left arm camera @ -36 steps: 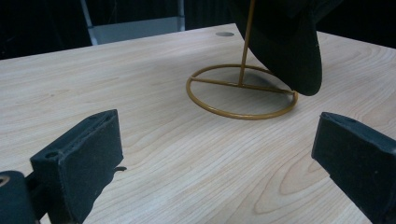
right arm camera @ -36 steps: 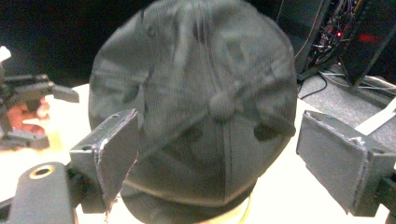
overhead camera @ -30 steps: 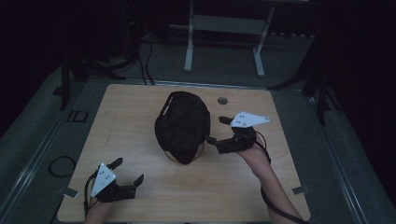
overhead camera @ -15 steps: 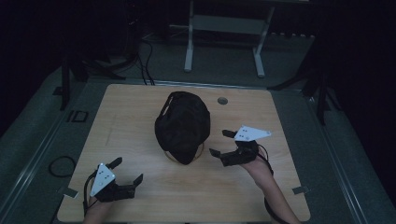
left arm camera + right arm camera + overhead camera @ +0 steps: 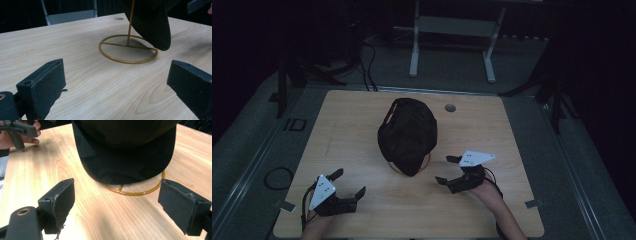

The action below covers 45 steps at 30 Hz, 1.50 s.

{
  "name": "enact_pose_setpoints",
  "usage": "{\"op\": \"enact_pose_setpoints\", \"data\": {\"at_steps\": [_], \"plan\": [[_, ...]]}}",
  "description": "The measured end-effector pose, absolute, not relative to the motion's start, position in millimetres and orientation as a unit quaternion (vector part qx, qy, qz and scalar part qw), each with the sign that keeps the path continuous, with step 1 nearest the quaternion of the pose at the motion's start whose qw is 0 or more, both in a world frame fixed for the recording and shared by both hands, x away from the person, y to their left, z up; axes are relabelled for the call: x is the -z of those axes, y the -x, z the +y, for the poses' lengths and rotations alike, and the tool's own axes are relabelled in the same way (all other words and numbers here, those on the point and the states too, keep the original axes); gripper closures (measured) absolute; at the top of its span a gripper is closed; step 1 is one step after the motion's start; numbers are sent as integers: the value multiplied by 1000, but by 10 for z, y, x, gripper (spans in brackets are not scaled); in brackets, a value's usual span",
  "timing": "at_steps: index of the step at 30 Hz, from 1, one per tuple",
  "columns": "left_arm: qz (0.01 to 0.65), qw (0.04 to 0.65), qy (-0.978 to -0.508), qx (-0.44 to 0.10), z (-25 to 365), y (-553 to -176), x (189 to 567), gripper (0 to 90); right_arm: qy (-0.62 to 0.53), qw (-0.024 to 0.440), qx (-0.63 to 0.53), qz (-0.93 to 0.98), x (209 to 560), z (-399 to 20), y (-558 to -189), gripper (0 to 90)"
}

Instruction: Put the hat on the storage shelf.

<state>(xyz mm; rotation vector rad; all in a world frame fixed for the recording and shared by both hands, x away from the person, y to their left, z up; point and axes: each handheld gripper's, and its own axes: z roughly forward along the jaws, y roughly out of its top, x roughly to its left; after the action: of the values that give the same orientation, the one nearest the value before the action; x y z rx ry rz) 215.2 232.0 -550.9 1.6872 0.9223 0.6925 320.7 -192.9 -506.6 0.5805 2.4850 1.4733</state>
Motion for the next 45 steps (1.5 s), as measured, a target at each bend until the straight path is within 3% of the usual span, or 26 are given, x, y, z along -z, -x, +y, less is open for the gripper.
{"op": "enact_pose_setpoints", "data": {"at_steps": [21,45], "plan": [[390,517,-707,-283,2312,-2155,5522,23,-228,93,-461,853,5442,-2128,-3109,138],[384,520,-710,-279,2273,-2136,5535,23,-259,122,-457,842,5490,-2581,-2891,140]]}}
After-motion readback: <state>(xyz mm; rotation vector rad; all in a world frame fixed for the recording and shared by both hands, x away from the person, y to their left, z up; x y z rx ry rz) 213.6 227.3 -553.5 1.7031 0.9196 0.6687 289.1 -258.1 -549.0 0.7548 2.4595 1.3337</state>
